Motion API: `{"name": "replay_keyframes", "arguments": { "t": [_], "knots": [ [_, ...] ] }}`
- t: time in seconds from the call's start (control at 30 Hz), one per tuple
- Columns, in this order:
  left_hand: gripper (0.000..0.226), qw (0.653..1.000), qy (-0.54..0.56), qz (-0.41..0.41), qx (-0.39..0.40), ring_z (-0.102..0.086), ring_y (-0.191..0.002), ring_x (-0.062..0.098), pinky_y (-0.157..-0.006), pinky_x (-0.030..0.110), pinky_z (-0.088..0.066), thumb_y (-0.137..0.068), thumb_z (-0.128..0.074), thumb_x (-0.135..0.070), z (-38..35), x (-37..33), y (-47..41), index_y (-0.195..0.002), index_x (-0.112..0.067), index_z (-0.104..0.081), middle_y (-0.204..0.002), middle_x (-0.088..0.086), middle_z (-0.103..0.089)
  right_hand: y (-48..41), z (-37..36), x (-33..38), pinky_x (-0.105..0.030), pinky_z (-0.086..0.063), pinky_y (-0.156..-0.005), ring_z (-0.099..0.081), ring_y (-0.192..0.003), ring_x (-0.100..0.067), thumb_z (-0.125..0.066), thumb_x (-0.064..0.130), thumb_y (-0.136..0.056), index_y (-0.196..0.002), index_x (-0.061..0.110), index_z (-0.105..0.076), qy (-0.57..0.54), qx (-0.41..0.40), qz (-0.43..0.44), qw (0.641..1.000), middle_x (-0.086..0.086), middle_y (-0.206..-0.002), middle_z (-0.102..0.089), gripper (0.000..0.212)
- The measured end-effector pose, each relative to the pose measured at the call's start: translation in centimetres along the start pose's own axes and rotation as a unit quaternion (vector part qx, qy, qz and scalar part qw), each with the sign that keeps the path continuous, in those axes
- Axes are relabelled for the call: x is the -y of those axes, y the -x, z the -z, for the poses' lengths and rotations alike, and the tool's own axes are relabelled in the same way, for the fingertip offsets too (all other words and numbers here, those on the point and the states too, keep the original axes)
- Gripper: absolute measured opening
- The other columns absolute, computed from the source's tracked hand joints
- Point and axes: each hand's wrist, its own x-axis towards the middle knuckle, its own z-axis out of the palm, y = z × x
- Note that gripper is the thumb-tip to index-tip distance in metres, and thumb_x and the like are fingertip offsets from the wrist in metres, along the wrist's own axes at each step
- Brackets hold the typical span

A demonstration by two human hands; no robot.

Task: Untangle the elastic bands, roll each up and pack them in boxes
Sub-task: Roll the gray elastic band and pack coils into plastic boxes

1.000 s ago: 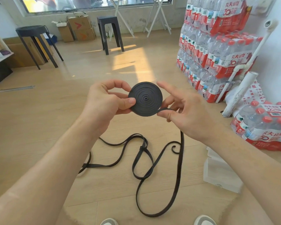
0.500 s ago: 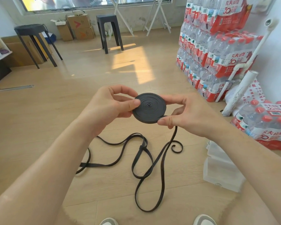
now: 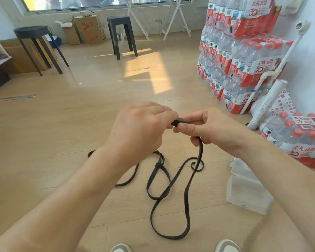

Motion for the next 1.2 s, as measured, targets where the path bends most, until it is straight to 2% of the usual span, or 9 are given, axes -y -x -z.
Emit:
{"name": "replay_keyframes", "arguments": {
  "t": [0.13, 0.2, 0.27, 0.37, 0.43, 0.53, 0.67, 0.97, 1.2],
  "knots": [
    [0.015, 0.997, 0.051, 0.056, -0.005, -0.065, -0.067, 0.017, -0.052, 0.034, -0.051, -0.079, -0.063, -0.006, 0.6, 0.1, -0.2, -0.087, -0.015, -0.073, -0.076, -0.006, -0.071, 0.1, 0.4, -0.2, -0.014, -0.027, -0.047, -0.048, -0.055, -0.008, -0.067, 0.038, -0.073, -0.098, 0.009, -0.074, -0.023, 0.059, -0.027, 0.998, 0.004, -0.077, -0.072, 0.039],
    [0.015, 0.991, 0.090, 0.102, -0.006, -0.056, -0.059, 0.008, -0.054, 0.030, -0.047, -0.078, -0.064, -0.008, 0.9, 0.1, -0.2, -0.086, -0.016, -0.073, -0.068, -0.005, -0.069, 0.1, 0.5, -0.2, -0.014, -0.031, -0.047, -0.050, -0.056, -0.007, -0.066, 0.040, -0.072, -0.095, 0.010, -0.074, -0.018, 0.067, -0.036, 0.997, 0.003, -0.081, -0.074, 0.038],
    [0.016, 0.975, 0.144, 0.170, -0.004, -0.053, -0.062, 0.004, -0.057, 0.017, -0.043, -0.079, -0.064, -0.006, 1.1, 0.1, -0.2, -0.085, -0.016, -0.074, -0.063, -0.006, -0.065, 0.0, 0.5, -0.3, -0.019, -0.034, -0.054, -0.057, -0.059, -0.009, -0.067, 0.049, -0.067, -0.091, 0.013, -0.074, 0.003, 0.063, -0.042, 0.997, -0.003, -0.088, -0.074, 0.043],
    [0.022, 0.940, 0.217, 0.263, 0.003, -0.058, -0.072, -0.006, -0.066, 0.006, -0.044, -0.080, -0.067, 0.001, 1.5, 0.2, -0.5, -0.085, -0.019, -0.075, -0.071, -0.020, -0.064, -0.1, 0.6, -0.4, -0.026, -0.032, -0.058, -0.067, -0.067, -0.014, -0.067, 0.049, -0.065, -0.082, 0.013, -0.067, -0.009, 0.047, -0.048, 0.998, -0.002, -0.075, -0.069, 0.039],
    [0.030, 0.922, 0.253, 0.294, 0.005, -0.062, -0.078, -0.003, -0.073, 0.010, -0.049, -0.079, -0.068, 0.003, 1.7, 0.4, -0.6, -0.079, -0.027, -0.073, -0.071, -0.022, -0.066, -0.2, 0.6, -0.6, -0.028, -0.028, -0.059, -0.068, -0.067, -0.015, -0.067, 0.041, -0.069, -0.078, 0.013, -0.062, -0.045, 0.040, -0.044, 0.997, -0.002, -0.069, -0.065, 0.030],
    [0.040, 0.893, 0.307, 0.329, 0.016, -0.066, -0.072, -0.001, -0.074, 0.016, -0.054, -0.080, -0.066, 0.005, 1.9, 0.6, -0.6, -0.072, -0.035, -0.068, -0.072, -0.019, -0.070, -0.1, 0.6, -0.5, -0.026, -0.027, -0.057, -0.064, -0.069, -0.015, -0.064, 0.036, -0.075, -0.074, 0.014, -0.059, -0.099, 0.054, -0.025, 0.993, -0.002, -0.066, -0.061, 0.022],
    [0.039, 0.869, 0.342, 0.358, 0.003, -0.069, -0.071, 0.003, -0.075, 0.023, -0.057, -0.080, -0.067, 0.006, 1.7, 1.0, -0.5, -0.074, -0.032, -0.070, -0.069, -0.017, -0.072, 0.0, 0.5, -0.2, -0.016, -0.029, -0.047, -0.063, -0.069, -0.015, -0.057, 0.031, -0.082, -0.071, 0.014, -0.055, -0.171, 0.055, -0.017, 0.984, -0.002, -0.061, -0.056, 0.020],
    [0.027, 0.799, 0.431, 0.419, -0.030, -0.071, -0.071, 0.021, -0.066, 0.033, -0.060, -0.080, -0.065, 0.009, 1.4, 1.1, -0.7, -0.074, -0.017, -0.071, -0.068, 0.001, -0.073, -0.2, -0.5, -0.3, -0.016, -0.037, -0.044, -0.048, -0.053, -0.015, -0.066, 0.028, -0.075, -0.084, 0.017, -0.058, -0.214, -0.003, -0.002, 0.977, -0.001, -0.055, -0.050, 0.016],
    [0.021, 0.773, 0.437, 0.459, -0.037, -0.071, -0.075, 0.027, -0.070, 0.042, -0.060, -0.081, -0.064, 0.009, 1.1, 1.4, -0.6, -0.078, -0.011, -0.071, -0.076, 0.010, -0.073, 0.0, -1.4, -0.3, -0.018, -0.039, -0.050, -0.044, -0.050, -0.014, -0.064, 0.026, -0.088, -0.092, 0.016, -0.067, -0.074, -0.111, 0.086, 0.987, -0.001, -0.073, -0.052, 0.011]
  ]
}}
